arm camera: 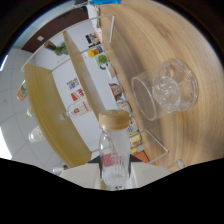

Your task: Make me a cup of Mount Fuji.

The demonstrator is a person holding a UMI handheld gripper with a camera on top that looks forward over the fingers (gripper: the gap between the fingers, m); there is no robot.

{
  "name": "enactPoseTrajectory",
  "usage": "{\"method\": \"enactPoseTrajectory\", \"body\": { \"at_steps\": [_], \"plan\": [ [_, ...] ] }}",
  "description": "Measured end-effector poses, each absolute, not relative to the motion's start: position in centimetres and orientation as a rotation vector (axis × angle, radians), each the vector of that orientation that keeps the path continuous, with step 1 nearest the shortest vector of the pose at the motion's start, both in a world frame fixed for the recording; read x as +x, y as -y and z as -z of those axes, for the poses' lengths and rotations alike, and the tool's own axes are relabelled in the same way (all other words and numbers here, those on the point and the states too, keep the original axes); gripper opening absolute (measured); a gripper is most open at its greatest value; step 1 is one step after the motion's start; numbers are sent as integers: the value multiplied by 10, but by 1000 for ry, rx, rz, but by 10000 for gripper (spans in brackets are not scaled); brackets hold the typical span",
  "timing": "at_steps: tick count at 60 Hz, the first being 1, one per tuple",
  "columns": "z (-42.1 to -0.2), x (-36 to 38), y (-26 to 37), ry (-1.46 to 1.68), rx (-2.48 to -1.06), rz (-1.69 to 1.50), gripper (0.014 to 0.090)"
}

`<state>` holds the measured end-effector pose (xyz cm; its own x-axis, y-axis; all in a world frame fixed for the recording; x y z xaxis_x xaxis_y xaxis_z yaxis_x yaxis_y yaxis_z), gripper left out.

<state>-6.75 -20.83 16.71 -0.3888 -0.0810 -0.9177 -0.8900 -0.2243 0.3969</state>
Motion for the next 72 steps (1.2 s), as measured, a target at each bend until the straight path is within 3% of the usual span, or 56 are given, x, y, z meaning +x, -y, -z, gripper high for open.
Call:
{"method": "enactPoseTrajectory", "body": {
  "at_steps": [10,20,33,48,72],
  "plan": [
    [-193,-75,212,-996,-1519,-1274,402],
    [-217,-79,211,-464,-1697,-694,400],
    [-142,-97,201,-54,-1889,-236,399],
    [-68,-99,197,68,-2006,-96,404],
    [-43,-100,207,103,-2030,-94,428]
  ]
}}
